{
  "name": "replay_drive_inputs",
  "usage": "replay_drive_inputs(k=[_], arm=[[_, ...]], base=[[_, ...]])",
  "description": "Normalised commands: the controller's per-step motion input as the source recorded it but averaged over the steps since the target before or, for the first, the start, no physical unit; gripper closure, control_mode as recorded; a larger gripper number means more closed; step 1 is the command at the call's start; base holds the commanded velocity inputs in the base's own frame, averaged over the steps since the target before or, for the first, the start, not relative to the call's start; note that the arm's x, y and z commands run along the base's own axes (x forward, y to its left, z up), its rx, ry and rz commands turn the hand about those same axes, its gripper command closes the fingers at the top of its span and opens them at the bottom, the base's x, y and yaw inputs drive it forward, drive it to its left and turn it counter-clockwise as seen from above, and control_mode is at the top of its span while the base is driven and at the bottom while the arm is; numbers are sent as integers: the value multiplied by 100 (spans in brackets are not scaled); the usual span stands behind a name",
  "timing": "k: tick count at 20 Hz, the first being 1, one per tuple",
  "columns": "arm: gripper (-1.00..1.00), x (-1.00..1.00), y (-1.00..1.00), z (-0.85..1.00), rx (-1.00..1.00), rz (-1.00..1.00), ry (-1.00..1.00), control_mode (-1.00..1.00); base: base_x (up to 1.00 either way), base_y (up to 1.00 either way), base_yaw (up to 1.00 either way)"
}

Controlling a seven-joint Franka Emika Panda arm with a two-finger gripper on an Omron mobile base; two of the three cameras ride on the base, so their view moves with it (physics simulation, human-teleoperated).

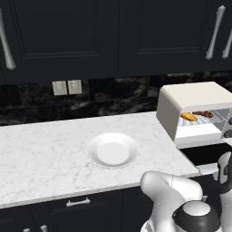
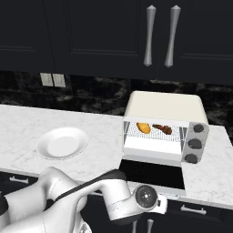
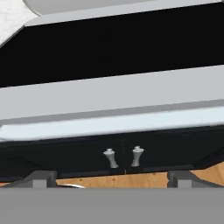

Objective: Pick up the kebab skewer and baguette bread, and place them inside the toaster oven. Close the toaster oven door and start by setting the timer.

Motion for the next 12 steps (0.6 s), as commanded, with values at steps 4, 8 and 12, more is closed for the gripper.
replay_drive_inputs(k=[4,8,12], arm=[[-100,20,0,-10,0,0,0,-100],[-100,9,0,-18,0,0,0,-100],[-100,18,0,-2,0,0,0,-100]], base=[[0,0,0],[0,0,0],[0,0,0]])
